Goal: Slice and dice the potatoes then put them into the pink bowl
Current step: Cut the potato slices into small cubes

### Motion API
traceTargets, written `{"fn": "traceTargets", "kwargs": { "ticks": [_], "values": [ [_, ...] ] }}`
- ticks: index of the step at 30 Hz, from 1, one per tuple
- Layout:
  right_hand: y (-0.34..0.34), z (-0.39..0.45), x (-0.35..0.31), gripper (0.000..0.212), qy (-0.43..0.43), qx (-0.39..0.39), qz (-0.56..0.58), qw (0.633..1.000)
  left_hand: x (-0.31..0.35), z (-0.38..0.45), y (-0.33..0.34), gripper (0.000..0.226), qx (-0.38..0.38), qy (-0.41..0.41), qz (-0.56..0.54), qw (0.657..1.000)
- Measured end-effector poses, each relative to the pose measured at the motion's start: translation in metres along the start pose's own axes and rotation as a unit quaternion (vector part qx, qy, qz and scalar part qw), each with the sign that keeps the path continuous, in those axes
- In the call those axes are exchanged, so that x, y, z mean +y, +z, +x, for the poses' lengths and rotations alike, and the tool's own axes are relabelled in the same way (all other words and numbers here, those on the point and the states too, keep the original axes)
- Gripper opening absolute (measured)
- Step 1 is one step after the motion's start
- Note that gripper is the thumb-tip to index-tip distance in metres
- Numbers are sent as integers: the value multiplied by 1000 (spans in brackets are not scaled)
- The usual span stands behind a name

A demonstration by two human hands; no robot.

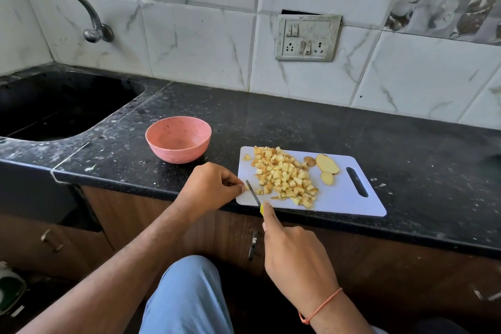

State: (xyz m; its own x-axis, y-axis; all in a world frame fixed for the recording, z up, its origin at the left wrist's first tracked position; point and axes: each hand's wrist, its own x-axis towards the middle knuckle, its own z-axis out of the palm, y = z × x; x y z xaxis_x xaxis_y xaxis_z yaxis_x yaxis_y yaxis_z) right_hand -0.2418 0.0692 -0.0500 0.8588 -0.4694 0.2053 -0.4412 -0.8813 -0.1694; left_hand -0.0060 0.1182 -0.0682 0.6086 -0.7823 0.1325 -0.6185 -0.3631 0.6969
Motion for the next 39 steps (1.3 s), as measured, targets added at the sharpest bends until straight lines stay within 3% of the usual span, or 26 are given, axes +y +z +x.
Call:
{"fn": "traceTargets", "kwargs": {
  "ticks": [13,24,30,35,39],
  "values": [
    [5,18,-1,63,4,-32,-37,999,4,5,-1,7,-23,-26,32,999],
    [-5,-17,25,63,-19,-60,-32,997,13,8,2,10,-7,-48,65,997],
    [-13,-14,61,53,-16,31,64,997,13,12,-1,8,-19,-42,64,997],
    [-17,20,118,48,102,137,194,966,16,16,1,7,-21,-27,50,998],
    [-29,45,166,41,163,169,254,938,21,22,5,6,-25,-12,43,999]
  ]
}}
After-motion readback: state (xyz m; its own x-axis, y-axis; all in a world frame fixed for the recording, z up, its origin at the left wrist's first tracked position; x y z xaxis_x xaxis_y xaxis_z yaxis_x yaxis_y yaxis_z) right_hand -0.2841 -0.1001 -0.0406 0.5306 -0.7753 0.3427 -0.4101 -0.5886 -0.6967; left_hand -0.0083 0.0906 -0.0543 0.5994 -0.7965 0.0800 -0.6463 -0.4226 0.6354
